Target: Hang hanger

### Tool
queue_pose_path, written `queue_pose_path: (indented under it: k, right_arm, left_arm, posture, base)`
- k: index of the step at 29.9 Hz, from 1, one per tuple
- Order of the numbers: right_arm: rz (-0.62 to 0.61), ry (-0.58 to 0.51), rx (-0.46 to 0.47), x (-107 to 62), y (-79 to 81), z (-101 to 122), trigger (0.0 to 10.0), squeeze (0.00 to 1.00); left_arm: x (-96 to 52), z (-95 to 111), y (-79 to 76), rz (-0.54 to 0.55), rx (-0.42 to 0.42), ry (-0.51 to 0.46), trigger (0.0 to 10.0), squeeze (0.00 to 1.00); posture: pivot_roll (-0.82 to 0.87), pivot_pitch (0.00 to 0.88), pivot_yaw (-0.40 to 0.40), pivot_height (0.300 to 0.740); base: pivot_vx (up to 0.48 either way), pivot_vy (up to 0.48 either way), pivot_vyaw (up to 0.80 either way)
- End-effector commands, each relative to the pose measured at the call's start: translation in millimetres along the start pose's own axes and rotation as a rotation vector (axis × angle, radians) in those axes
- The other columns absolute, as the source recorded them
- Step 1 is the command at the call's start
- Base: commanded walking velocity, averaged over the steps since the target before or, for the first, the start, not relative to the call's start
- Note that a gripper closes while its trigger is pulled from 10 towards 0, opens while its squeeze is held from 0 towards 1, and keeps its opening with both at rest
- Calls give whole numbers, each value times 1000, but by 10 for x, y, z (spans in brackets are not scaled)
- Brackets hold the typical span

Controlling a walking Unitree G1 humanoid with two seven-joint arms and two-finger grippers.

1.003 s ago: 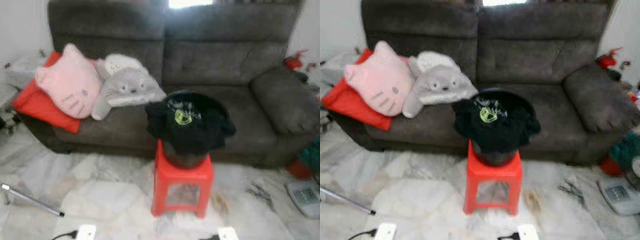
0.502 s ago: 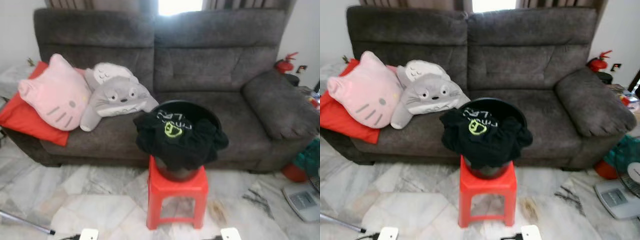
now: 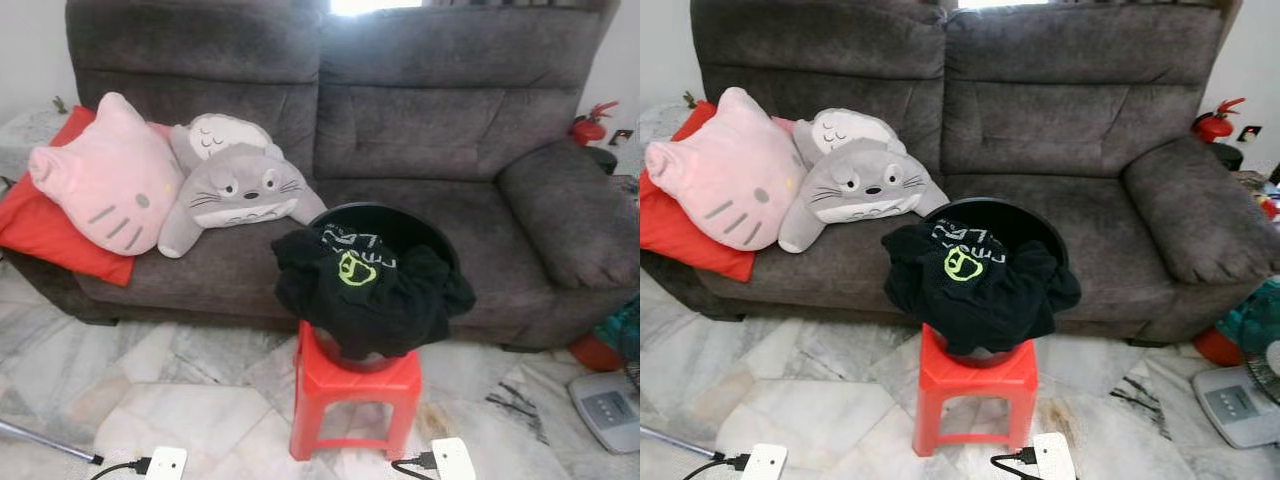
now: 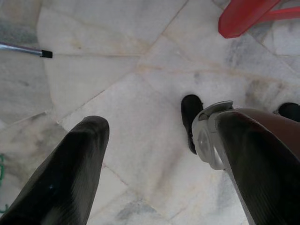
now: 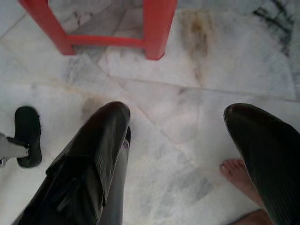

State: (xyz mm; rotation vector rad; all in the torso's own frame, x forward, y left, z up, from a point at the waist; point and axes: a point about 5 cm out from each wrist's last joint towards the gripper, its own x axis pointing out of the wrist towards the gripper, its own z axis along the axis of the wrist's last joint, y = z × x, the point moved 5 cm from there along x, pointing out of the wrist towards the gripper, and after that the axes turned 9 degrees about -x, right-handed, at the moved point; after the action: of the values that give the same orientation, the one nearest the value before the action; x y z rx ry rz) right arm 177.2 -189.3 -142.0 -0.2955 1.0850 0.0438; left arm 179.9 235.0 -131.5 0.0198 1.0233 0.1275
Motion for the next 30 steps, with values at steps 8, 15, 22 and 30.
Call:
queue_pose_path:
  k: [8, 15, 22, 30]
  right_arm:
    - [-78, -89, 0, -3, -74, 180, 10000, 0]
    - [-195, -353, -52, -93, -426, 736, 10000, 0]
    - [-241, -452, -96, -171, -486, 859, 10000, 0]
    - [-362, -591, -309, -381, -583, 850, 10000, 0]
  left_arm:
    - [-7, -46, 40, 2, 49, 25, 10000, 0]
    - [-7, -30, 68, 9, 64, 26, 10000, 0]
    - [0, 12, 68, 10, 71, 19, 10000, 0]
    - [7, 43, 46, 8, 81, 15, 10000, 0]
  posture:
    - [-83, 0, -17, 740]
    - [-91, 0, -14, 740]
    - [-92, 0, -17, 740]
    - [-117, 0, -17, 740]
  base:
    - [0, 0, 0]
    - [0, 0, 0]
    - [0, 0, 0]
    - [0, 0, 0]
